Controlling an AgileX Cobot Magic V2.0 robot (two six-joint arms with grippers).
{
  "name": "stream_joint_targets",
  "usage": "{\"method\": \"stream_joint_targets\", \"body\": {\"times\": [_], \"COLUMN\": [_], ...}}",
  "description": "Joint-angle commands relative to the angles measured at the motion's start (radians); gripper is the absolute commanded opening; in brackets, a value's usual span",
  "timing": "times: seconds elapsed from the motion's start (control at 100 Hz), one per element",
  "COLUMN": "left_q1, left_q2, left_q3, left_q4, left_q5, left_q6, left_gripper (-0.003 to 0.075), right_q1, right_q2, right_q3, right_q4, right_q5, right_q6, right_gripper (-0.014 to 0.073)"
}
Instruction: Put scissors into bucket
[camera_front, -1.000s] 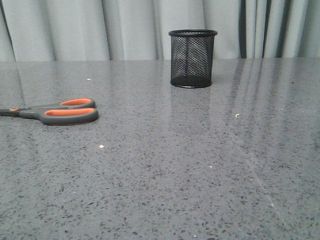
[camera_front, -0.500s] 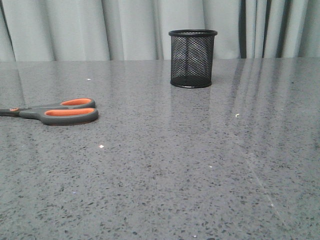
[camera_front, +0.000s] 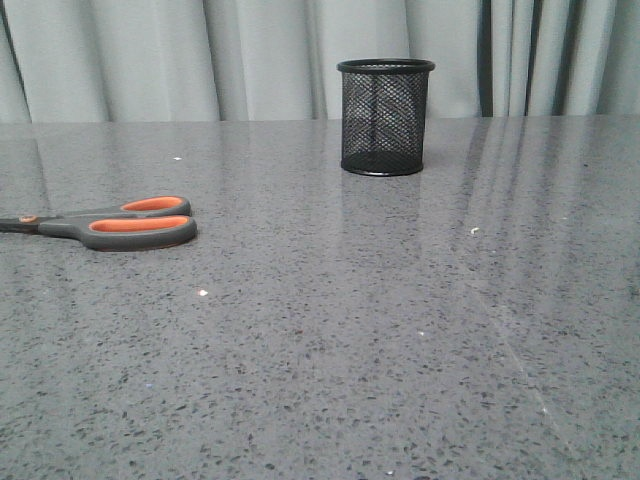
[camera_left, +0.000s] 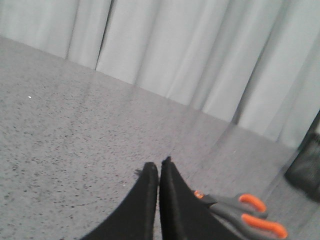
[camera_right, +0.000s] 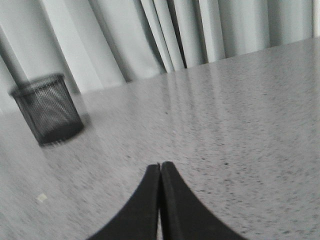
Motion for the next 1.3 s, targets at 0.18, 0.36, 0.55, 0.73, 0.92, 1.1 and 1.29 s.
{"method": "stream_joint_targets", "body": {"times": [0.18, 0.36, 0.55, 0.73, 0.92, 1.1, 1.29], "left_q1": [0.0, 0.0, 0.0, 0.0, -0.024, -0.157, -0.201], "left_q2": [-0.028, -0.012, 0.142, 0.428, 0.723, 0.923, 1.071], "left_q3": [0.017, -0.097, -0.327, -0.624, -0.881, -1.027, -1.114], "left_q4": [-0.314, -0.275, -0.03, 0.102, 0.102, 0.146, 0.183], "left_q5": [-0.085, -0.018, 0.205, 0.489, 0.76, 0.871, 0.946], "left_q6": [-0.01, 0.0, 0.0, 0.159, 0.384, 0.398, 0.398], "left_gripper": [-0.002, -0.002, -0.002, -0.002, -0.002, -0.002, -0.0019], "right_q1": [-0.007, -0.007, -0.007, 0.009, 0.094, 0.187, 0.198], "right_q2": [-0.023, -0.008, 0.15, 0.416, 0.686, 0.858, 0.937], "right_q3": [-0.016, -0.13, -0.325, -0.535, -0.739, -0.883, -0.971], "right_q4": [0.301, 0.194, -0.017, -0.182, -0.258, -0.259, -0.259], "right_q5": [-0.136, -0.011, 0.165, 0.329, 0.553, 0.684, 0.76], "right_q6": [0.0, 0.0, 0.0, 0.0, -0.115, -0.127, -0.131], "right_gripper": [-0.005, -0.005, -0.005, -0.005, -0.005, -0.005, -0.005]}}
